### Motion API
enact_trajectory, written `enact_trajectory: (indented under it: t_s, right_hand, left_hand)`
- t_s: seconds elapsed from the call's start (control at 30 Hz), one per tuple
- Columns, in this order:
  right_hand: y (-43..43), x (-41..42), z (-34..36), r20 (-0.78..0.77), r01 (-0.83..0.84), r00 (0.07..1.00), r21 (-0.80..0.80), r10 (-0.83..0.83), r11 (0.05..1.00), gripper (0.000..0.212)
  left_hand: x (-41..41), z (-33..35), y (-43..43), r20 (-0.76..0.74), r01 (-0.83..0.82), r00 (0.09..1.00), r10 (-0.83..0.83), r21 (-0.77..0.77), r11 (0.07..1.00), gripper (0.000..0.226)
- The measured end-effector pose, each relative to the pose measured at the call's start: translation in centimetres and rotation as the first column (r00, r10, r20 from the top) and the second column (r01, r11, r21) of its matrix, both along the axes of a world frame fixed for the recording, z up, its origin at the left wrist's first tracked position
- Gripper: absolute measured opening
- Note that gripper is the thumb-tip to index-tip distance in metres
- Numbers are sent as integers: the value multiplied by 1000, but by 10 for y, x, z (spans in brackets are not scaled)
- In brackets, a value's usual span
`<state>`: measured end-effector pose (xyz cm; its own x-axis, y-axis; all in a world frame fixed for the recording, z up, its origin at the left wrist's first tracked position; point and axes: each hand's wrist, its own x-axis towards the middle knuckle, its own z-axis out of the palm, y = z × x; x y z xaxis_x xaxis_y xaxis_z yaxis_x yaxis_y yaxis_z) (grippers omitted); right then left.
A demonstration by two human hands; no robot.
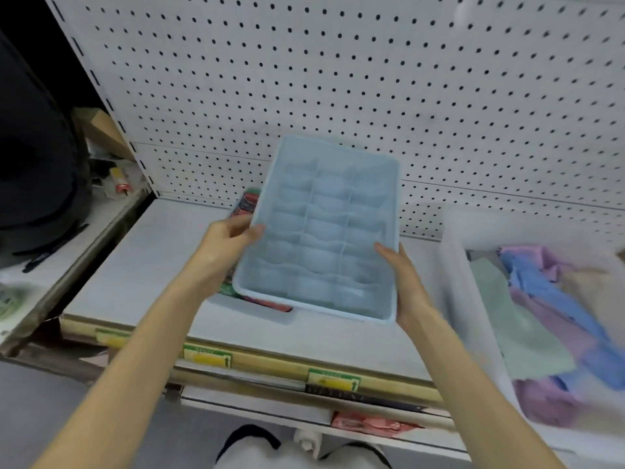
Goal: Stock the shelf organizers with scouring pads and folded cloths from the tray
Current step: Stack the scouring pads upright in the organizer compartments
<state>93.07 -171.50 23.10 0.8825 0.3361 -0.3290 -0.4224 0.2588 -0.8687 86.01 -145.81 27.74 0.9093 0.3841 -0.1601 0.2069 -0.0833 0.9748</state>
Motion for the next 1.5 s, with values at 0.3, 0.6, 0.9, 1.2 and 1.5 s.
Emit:
enact_trajectory:
  t_s: [0.3, 0.6, 0.9, 1.2, 1.5]
  right_hand:
    - [-86, 10, 1, 29, 185, 983, -146, -183, 972, 31]
    - [-93, 4, -23, -8, 179, 981, -325, -192, 928, 38]
    - [-70, 2, -45, -137, 160, 972, -206, -190, 965, 20]
    - [-40, 36, -81, -152, 153, 964, -347, -216, 925, 30]
    - [-35, 46, -80, -80, 112, 982, -483, -171, 868, 39]
  left_hand:
    - [20, -71, -54, -51, 241, 968, -245, 462, 853, 49]
    - [30, -124, -49, -336, 429, 894, -296, 832, 353, 93]
    - [28, -133, -51, -288, 354, 926, -245, 887, 298, 76]
    - [35, -133, -31, -285, 338, 935, -210, 895, 290, 82]
    - [35, -130, -37, -348, 391, 917, -196, 880, 268, 92]
